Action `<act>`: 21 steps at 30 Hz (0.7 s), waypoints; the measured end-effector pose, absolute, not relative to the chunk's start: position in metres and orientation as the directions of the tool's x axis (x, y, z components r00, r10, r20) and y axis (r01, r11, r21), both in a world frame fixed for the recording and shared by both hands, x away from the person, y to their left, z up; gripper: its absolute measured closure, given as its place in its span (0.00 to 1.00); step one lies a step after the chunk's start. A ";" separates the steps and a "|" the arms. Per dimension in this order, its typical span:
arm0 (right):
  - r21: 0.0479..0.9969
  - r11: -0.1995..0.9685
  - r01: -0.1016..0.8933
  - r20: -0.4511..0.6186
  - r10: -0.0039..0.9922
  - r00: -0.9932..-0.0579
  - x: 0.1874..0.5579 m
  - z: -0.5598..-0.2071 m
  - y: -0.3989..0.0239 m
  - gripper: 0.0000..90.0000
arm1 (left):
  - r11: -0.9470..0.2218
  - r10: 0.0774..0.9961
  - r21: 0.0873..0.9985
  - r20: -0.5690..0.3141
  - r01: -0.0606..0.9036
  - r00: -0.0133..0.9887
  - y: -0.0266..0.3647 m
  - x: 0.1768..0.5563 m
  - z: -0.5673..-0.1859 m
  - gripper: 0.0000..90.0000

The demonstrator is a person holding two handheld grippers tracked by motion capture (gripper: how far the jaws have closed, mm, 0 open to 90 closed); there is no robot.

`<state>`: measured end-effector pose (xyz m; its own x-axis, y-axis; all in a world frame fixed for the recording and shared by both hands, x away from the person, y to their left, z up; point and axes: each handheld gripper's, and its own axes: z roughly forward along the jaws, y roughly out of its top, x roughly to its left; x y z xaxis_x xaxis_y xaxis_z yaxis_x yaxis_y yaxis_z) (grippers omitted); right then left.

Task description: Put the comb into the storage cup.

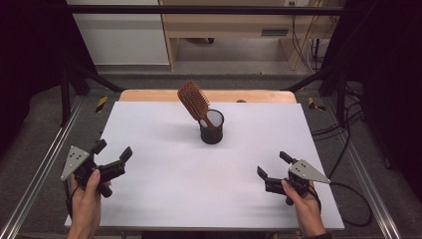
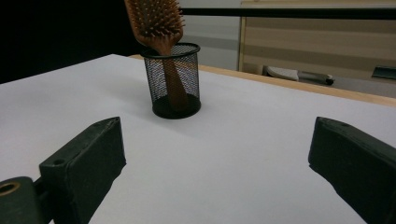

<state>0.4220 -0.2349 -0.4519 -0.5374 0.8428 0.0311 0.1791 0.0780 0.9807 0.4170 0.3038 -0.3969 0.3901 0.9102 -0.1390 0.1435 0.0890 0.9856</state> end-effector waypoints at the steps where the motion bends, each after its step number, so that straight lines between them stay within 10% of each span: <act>1: 0.981 0.077 0.180 0.032 0.844 -0.535 0.422 -0.452 -0.236 0.05 | 0.075 0.912 0.987 -0.126 0.142 0.390 0.304 0.415 -0.399 0.02; 21: 0.983 0.090 0.158 0.003 0.861 -0.509 0.416 -0.453 -0.257 0.05 | 0.042 0.900 0.988 -0.103 0.150 0.424 0.299 0.383 -0.434 0.03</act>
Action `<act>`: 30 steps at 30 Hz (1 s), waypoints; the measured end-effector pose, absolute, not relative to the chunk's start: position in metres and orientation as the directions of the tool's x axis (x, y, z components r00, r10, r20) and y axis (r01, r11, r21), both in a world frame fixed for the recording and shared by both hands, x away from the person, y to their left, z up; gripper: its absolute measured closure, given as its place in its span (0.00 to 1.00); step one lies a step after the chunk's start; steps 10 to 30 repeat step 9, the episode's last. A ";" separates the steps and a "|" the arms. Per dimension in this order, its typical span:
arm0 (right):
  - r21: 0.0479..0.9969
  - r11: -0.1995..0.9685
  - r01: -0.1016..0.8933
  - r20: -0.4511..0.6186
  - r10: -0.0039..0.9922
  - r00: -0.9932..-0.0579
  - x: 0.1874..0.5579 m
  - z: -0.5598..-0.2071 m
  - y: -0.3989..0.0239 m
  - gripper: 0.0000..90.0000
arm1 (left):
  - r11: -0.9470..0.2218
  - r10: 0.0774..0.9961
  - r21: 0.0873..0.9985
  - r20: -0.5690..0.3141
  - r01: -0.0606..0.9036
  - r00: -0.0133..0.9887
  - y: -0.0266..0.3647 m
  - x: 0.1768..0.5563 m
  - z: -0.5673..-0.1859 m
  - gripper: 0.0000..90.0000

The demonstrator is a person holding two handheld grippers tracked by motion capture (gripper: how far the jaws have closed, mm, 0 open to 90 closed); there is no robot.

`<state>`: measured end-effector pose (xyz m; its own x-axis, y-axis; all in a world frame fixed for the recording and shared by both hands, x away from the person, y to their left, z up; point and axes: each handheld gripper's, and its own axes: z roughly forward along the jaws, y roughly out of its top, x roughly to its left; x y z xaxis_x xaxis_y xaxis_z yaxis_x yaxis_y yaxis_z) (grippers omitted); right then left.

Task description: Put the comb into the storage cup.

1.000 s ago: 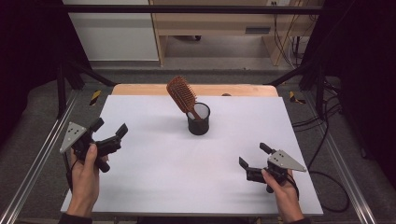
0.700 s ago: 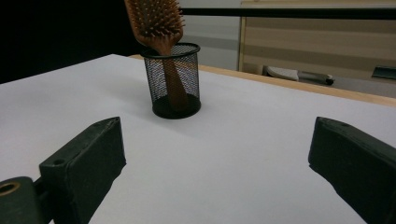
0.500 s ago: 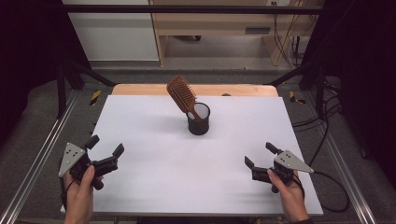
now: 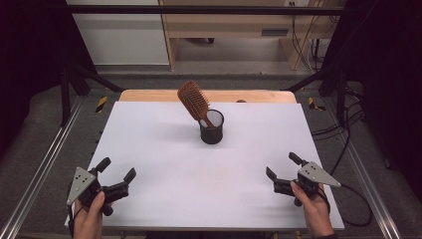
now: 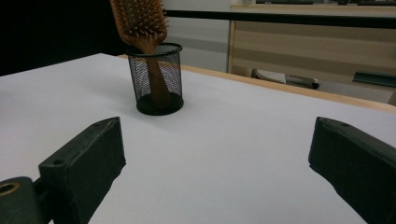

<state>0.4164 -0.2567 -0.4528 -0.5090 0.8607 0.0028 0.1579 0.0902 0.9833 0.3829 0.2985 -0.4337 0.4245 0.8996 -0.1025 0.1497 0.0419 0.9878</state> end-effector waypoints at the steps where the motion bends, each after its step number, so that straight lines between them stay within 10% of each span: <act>1: 0.984 0.089 0.155 0.002 0.862 -0.508 0.416 -0.452 -0.256 0.04 | 0.027 0.898 0.988 -0.090 0.152 0.430 0.296 0.381 -0.436 0.03; 30: 0.981 0.102 0.168 0.000 0.855 -0.518 0.418 -0.455 -0.252 0.04 | -0.012 0.927 0.993 -0.032 0.116 0.374 0.300 0.381 -0.440 0.03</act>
